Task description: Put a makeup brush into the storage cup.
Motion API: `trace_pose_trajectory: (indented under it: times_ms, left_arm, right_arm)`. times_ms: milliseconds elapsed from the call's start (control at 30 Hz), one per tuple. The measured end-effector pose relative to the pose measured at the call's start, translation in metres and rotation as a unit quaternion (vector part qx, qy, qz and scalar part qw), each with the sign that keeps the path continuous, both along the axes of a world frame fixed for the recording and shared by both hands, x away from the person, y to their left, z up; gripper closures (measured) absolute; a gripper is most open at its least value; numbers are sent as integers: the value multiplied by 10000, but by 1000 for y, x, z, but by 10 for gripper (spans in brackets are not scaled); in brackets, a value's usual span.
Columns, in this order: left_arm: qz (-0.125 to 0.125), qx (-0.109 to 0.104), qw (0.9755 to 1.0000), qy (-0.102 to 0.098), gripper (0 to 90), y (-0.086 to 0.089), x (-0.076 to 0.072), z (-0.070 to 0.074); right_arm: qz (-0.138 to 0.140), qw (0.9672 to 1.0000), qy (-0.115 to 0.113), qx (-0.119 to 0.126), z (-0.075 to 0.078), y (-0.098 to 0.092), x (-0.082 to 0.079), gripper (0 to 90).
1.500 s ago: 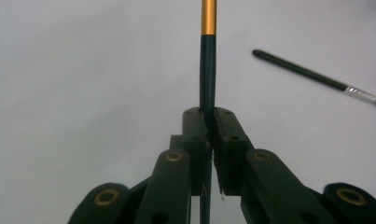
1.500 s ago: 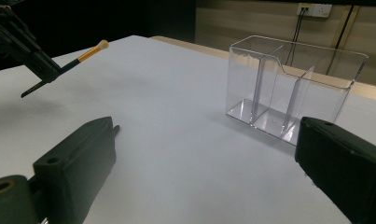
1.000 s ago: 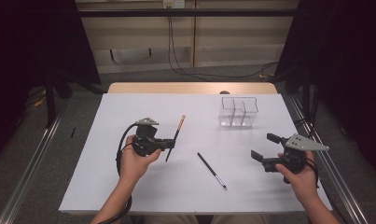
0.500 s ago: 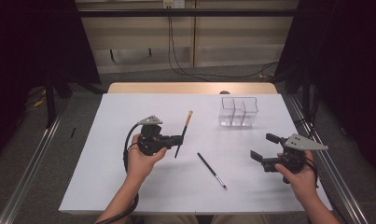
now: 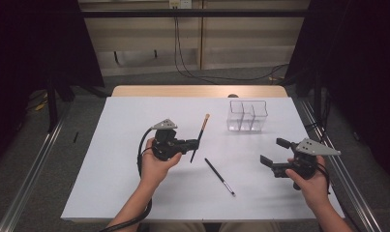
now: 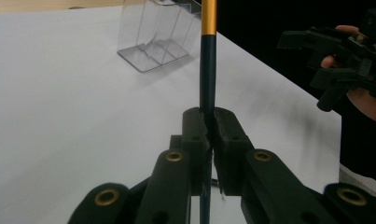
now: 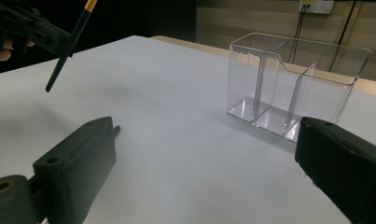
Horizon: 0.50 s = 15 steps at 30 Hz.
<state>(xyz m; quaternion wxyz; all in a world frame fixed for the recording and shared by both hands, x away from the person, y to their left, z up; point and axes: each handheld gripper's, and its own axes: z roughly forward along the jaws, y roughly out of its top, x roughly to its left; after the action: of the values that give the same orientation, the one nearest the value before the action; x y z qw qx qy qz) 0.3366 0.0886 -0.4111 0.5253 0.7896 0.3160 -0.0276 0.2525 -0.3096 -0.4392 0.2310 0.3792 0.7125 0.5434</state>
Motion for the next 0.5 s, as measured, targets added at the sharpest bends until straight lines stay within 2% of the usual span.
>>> trace_pose_trajectory:
  times_ms: [500]
  left_arm:
    - [-57,15,9999,-105,842,-8,-1,-3]
  right_arm:
    - [-11,10000,-17,12,2,1,1,49]
